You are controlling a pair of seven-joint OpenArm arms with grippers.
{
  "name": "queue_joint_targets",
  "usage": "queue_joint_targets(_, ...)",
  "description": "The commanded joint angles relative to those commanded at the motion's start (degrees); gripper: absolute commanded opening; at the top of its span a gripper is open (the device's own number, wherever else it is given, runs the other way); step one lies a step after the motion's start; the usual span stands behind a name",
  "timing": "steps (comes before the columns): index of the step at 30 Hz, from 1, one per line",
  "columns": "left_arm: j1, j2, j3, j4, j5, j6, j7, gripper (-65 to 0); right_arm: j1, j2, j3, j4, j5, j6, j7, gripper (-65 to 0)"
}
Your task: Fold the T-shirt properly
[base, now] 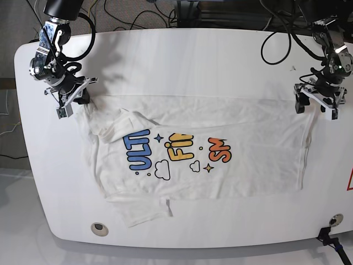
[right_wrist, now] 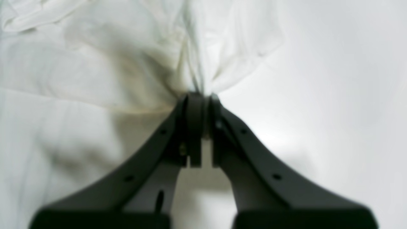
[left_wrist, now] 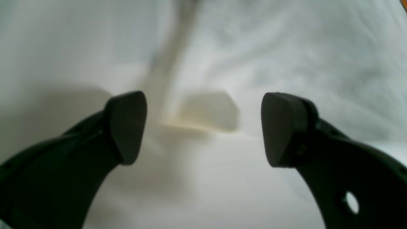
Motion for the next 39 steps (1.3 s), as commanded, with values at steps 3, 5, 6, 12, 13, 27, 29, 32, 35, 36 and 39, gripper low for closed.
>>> queue_joint_targets(3, -1.05, 0.00, -0.09, -3.52, 0.00, 0.00, 0.00, -11.7, 0.00, 0.00, 0.00, 0.00, 0.00, 0.00, 0.00, -65.0)
queue_joint_targets(5, -1.14, 0.00, -0.09, -4.48, 0.00, 0.00, 0.00, -11.7, 0.00, 0.00, 0.00, 0.00, 0.00, 0.00, 0.00, -65.0)
queue_joint_targets(6, -1.67, 0.00, -0.09, -4.75, 0.00, 0.09, 0.00, -11.7, 0.00, 0.00, 0.00, 0.00, -0.09, 0.00, 0.00, -65.0)
queue_joint_targets(12, -2.99, 0.00, -0.18, -7.47, 0.44, 0.18, 0.00, -11.7, -0.18, 0.00, 0.00, 0.00, 0.09, 0.00, 0.00, -65.0)
queue_joint_targets(13, -2.99, -0.09, -0.09, -7.74, 0.44, 0.18, 0.00, -11.7, -0.18, 0.00, 0.00, 0.00, 0.09, 0.00, 0.00, -65.0)
queue_joint_targets(27, -3.08, 0.00, 0.26, -7.82, 0.53, 0.18, 0.00, -51.4, -0.09, 0.00, 0.09, 0.00, 0.09, 0.00, 0.00, -65.0)
queue_joint_targets(29, -3.08, 0.00, 0.26, -7.82, 0.53, 0.18, 0.00, -54.5, -0.09, 0.00, 0.09, 0.00, 0.09, 0.00, 0.00, -65.0)
queue_joint_targets(32, -3.08, 0.00, 0.26, -7.82, 0.53, 0.18, 0.00, -56.4, -0.18, 0.00, 0.18, 0.00, 0.09, 0.09, 0.00, -65.0)
queue_joint_targets(35, -3.08, 0.00, 0.26, -7.82, 0.53, 0.18, 0.00, -56.6, -0.35, 0.00, 0.26, 0.00, 0.09, 0.09, 0.00, -65.0)
queue_joint_targets(36, -2.99, 0.00, 0.26, -7.74, 0.53, 0.18, 0.00, -56.6, -0.35, 0.00, 0.26, 0.00, 0.09, 0.09, 0.00, -65.0)
queue_joint_targets(39, -2.73, 0.00, 0.26, -7.65, 0.53, -0.18, 0.00, -57.7, -0.44, 0.00, 0.26, 0.00, 0.09, 0.09, 0.00, -65.0)
